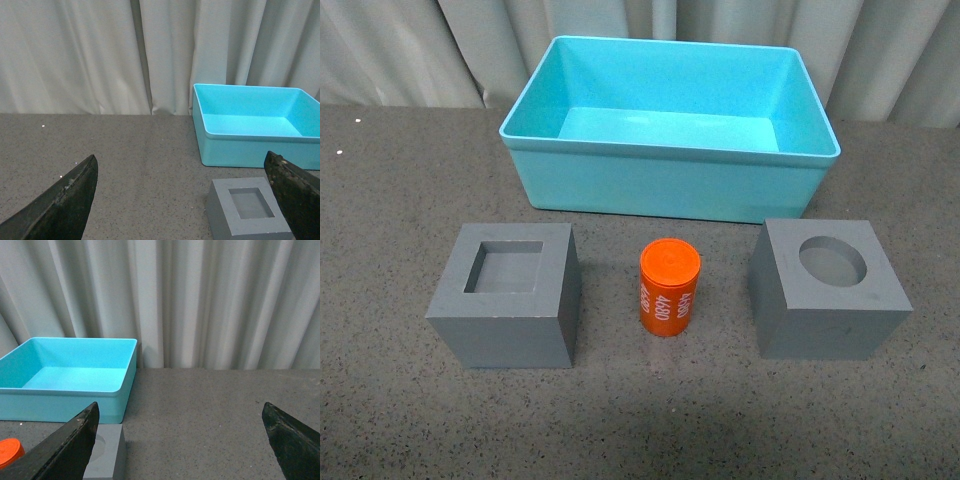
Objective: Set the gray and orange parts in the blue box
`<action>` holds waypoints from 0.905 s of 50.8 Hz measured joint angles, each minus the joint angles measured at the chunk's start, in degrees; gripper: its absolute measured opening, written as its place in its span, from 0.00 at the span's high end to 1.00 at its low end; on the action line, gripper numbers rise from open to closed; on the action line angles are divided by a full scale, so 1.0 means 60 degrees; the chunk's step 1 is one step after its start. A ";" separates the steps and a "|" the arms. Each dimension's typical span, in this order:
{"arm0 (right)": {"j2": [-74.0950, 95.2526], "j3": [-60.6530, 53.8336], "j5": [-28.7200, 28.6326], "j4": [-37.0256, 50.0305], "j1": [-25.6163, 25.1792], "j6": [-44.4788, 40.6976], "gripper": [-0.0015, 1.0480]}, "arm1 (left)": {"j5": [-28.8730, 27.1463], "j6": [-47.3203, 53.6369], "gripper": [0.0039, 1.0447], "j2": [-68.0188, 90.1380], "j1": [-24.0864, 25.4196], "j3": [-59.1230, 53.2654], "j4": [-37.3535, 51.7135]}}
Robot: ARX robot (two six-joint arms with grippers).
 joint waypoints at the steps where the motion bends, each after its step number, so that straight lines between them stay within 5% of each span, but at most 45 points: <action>1: 0.0000 0.0000 0.0000 0.0000 0.0000 0.0000 0.09 | 0.0000 0.0000 0.06 0.0000 0.0000 0.0000 0.0000; 28: 0.0004 0.0000 0.0051 0.0000 0.0004 -0.0007 0.09 | 0.0000 0.0000 0.06 0.0000 0.0000 0.0000 0.0000; 31: 0.0284 0.0015 0.1800 0.0076 0.0572 -0.1045 0.09 | 0.0004 0.0004 0.06 0.0000 0.0000 0.0000 0.0000; 35: 0.0991 0.0066 0.2674 0.0291 0.0885 -0.2273 0.09 | -0.0004 0.0000 0.06 0.0000 0.0000 0.0000 0.0000; 46: 0.5045 0.0987 0.1719 0.2171 0.0692 -0.2539 0.09 | -0.0004 0.0000 0.06 0.0000 0.0000 0.0000 0.0000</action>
